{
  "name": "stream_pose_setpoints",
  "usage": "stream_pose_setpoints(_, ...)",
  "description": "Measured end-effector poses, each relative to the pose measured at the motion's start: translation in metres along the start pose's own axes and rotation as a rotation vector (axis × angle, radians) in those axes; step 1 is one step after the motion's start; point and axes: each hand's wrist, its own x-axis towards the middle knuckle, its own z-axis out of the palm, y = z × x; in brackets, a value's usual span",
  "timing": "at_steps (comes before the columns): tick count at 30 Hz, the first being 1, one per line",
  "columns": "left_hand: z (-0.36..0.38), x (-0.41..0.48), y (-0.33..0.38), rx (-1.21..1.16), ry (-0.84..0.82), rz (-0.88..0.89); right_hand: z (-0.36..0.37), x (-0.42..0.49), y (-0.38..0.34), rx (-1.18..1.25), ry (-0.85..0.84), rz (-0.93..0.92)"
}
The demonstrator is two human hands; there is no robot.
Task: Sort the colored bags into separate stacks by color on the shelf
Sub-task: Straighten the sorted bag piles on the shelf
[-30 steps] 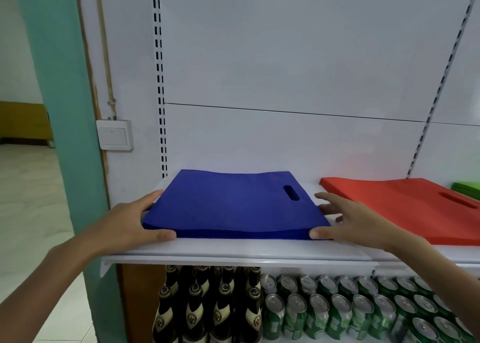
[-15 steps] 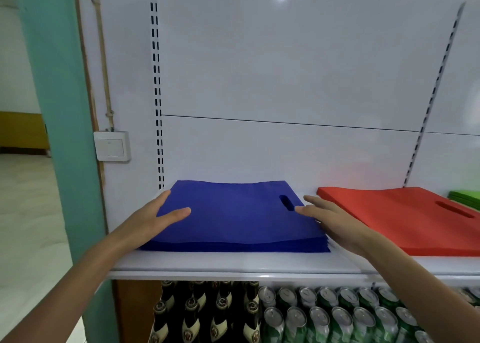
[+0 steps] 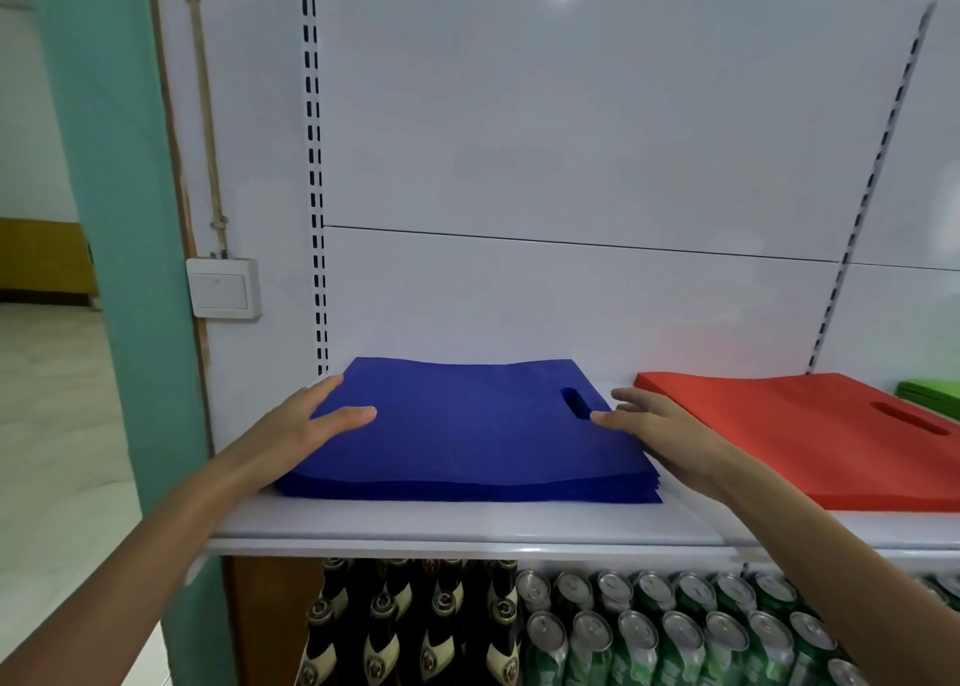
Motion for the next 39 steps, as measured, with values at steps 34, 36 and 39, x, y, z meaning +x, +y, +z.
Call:
stream_pose_setpoints(34, 0.025, 0.006, 0.029, 0.735, -0.262, 0.172, 0.043, -0.012, -0.025, -1.102, -0.246, -0.293)
stream_pose_setpoints(36, 0.026, 0.005, 0.026, 0.732, -0.235, 0.193, 0.044, -0.013, -0.021, -1.140, -0.221, -0.331)
stream_pose_setpoints(39, 0.025, 0.004, 0.028, 0.721, -0.216, 0.242, 0.043, -0.011, -0.019, -1.199, -0.163, -0.402)
